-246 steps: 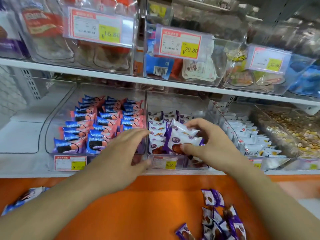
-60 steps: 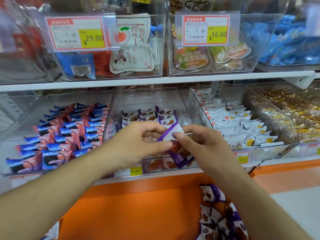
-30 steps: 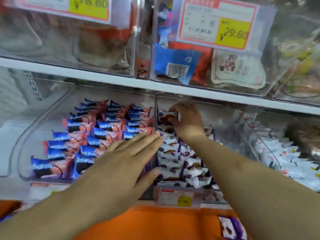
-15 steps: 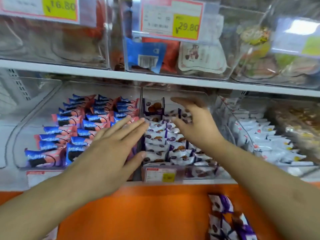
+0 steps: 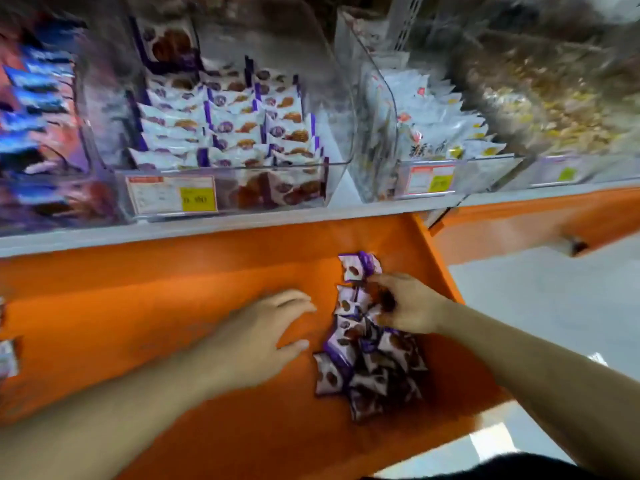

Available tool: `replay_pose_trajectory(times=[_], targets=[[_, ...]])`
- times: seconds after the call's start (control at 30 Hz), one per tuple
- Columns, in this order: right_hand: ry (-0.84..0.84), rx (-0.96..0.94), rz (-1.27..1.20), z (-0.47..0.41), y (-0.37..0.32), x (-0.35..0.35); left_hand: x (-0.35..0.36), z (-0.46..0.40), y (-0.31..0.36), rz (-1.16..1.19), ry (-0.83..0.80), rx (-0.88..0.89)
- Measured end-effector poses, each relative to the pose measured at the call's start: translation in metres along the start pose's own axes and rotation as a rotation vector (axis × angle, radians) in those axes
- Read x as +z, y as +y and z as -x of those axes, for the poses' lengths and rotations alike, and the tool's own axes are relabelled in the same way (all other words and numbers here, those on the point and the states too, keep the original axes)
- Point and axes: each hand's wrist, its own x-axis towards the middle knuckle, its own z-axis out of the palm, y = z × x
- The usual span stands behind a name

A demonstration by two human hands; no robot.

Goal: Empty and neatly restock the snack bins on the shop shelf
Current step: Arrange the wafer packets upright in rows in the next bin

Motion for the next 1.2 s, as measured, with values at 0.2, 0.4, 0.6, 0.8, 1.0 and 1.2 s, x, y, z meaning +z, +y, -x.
replay_pose_trajectory(times=[0.2, 0.4, 0.6, 0.8, 1.0, 1.2], targets=[[-0.199, 0.102, 0.217, -0.033, 0.029, 0.043, 0.096, -0.040, -0.006, 0.071, -0.250, -0.125], [-0.178, 0.152, 0.210, -0.032, 0.034, 0.047, 0.136, -0.069, -0.010, 0.019, -0.266, -0.194], [-0.015, 0.200, -0.008, -0.021, 0.022, 0.021, 0.126, -0.047, -0.012, -0.052, -0.205, -0.315], [0.052, 0.008, -0.474, 0.022, -0.028, -0.036, 0.020, -0.003, 0.012, 0.091, -0.047, -0.542], [0.115, -0.188, -0.748, 0.070, -0.115, -0.114, -0.116, 0.036, 0.061, 0.596, 0.173, -0.611], [0.206, -0.355, -1.034, 0.104, -0.206, -0.172, -0.219, 0.081, 0.119, 0.890, 0.473, -0.541]])
